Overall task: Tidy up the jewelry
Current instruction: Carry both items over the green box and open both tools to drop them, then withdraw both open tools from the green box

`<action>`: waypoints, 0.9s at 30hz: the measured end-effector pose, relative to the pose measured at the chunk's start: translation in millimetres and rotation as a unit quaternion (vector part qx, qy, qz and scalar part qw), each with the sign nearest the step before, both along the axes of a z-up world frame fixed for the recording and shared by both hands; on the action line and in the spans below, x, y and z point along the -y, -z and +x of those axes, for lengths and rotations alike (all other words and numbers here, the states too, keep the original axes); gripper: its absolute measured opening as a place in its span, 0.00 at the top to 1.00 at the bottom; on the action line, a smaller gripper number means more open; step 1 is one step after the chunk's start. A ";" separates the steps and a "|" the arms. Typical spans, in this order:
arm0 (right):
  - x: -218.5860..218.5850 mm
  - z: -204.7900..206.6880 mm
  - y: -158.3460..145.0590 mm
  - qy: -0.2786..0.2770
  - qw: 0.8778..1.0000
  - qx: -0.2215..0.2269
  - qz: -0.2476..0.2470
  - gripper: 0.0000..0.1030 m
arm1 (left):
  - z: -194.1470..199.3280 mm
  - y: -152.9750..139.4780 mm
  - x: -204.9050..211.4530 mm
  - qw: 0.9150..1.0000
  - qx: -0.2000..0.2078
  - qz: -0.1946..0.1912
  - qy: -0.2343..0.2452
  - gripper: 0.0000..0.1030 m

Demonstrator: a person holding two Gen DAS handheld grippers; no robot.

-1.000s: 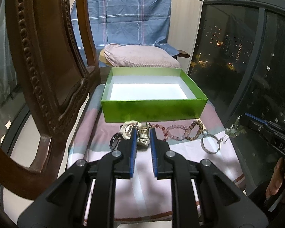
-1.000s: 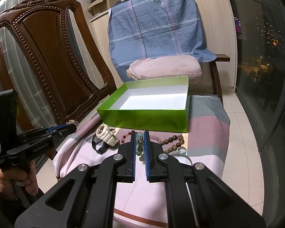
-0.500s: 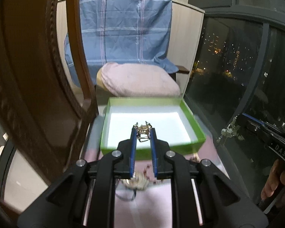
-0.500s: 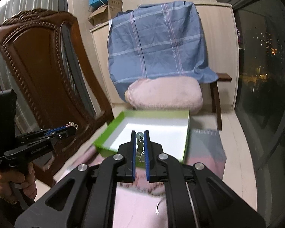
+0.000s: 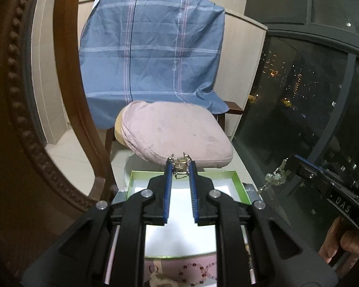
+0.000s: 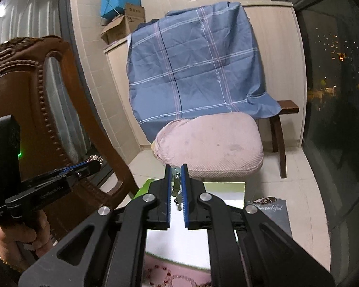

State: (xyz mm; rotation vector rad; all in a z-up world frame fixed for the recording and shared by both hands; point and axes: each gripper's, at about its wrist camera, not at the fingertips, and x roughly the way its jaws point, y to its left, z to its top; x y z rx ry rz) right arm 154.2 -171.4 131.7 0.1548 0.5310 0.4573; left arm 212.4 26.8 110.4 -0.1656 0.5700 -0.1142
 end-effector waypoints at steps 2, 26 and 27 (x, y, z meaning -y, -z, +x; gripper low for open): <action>-2.3 9.5 10.4 0.004 1.000 -0.006 -0.008 0.92 | 12.8 11.4 -1.5 1.000 -0.012 -0.005 -0.003 0.86; 14.1 46.8 61.2 0.083 0.995 -0.050 -0.004 0.14 | 39.6 52.2 -1.8 0.999 -0.040 0.024 -0.015 0.10; 19.2 42.9 53.3 0.085 0.995 -0.048 0.005 0.14 | 30.7 42.5 -3.1 0.999 -0.029 0.025 -0.020 0.09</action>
